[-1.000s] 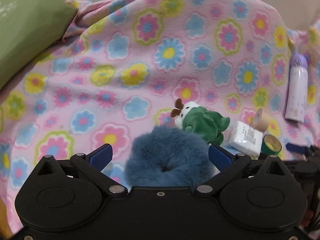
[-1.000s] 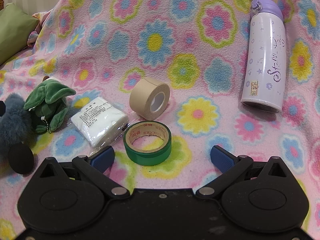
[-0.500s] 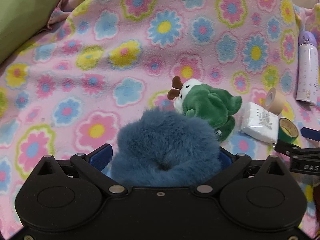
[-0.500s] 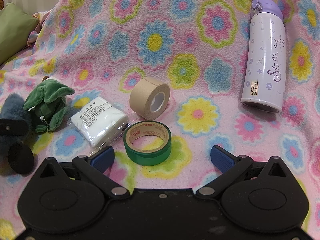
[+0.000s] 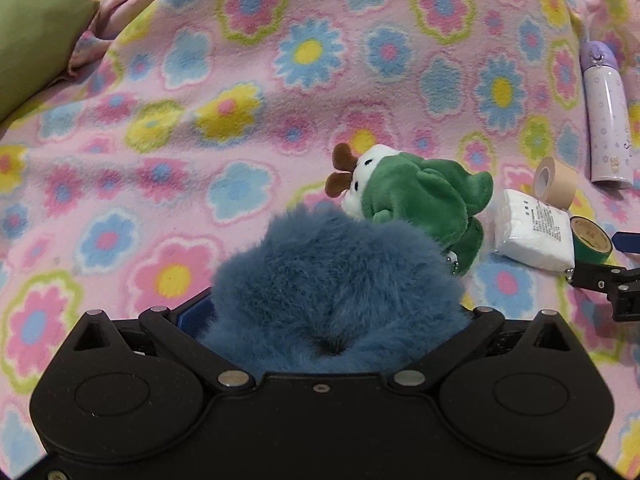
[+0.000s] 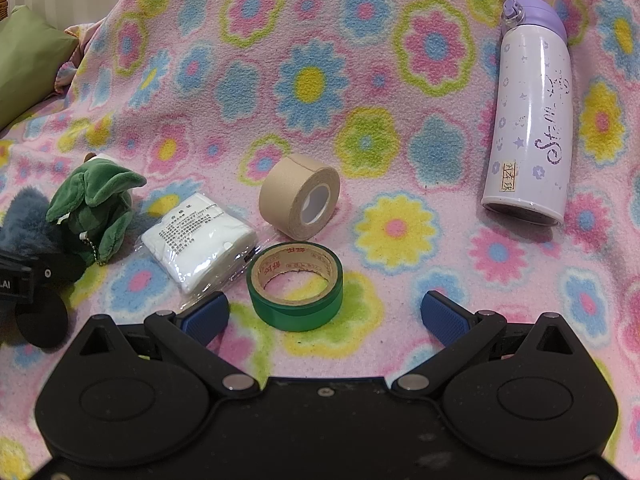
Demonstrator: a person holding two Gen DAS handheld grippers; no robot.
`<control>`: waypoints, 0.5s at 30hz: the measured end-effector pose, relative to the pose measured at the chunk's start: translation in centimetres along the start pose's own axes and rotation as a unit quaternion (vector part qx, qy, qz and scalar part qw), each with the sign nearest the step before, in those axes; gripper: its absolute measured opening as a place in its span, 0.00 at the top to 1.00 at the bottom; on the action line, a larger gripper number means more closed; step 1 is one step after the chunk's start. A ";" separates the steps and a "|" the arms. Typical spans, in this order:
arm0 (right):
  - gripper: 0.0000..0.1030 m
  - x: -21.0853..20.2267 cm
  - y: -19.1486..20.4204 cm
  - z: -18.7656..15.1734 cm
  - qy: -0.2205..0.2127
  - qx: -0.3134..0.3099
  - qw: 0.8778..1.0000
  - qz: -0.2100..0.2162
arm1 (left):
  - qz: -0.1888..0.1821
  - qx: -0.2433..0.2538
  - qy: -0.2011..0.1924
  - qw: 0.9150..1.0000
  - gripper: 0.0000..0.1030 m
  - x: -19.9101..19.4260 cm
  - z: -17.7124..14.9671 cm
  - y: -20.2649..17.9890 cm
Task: Organize soft objects
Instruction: 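Lift the blue furry plush with the left gripper, then close the right gripper on the green tape roll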
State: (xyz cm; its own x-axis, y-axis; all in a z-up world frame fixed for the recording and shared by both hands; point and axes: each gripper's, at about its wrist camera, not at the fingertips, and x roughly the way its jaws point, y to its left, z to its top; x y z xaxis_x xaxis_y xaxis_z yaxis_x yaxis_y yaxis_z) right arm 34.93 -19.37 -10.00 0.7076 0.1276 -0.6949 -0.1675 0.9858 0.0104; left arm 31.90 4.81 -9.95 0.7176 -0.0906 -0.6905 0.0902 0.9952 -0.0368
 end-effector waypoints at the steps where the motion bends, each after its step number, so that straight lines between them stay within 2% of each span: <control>1: 0.00 0.0 0.0 0.0 0.000 0.000 1.000 0.000 | 0.000 0.001 -0.002 1.000 0.02 0.0 0.0 0.0; 15: 0.00 0.2 0.3 0.1 0.004 -0.006 1.000 -0.008 | -0.004 0.006 -0.016 1.000 0.02 0.0 -0.1 -0.2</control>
State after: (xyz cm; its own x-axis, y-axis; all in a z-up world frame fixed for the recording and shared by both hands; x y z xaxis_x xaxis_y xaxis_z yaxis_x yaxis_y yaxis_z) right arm 35.08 -19.07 -10.01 0.7044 0.1110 -0.7011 -0.1647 0.9863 -0.0094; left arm 31.80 4.63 -10.01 0.7384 -0.0995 -0.6670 0.1034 0.9941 -0.0338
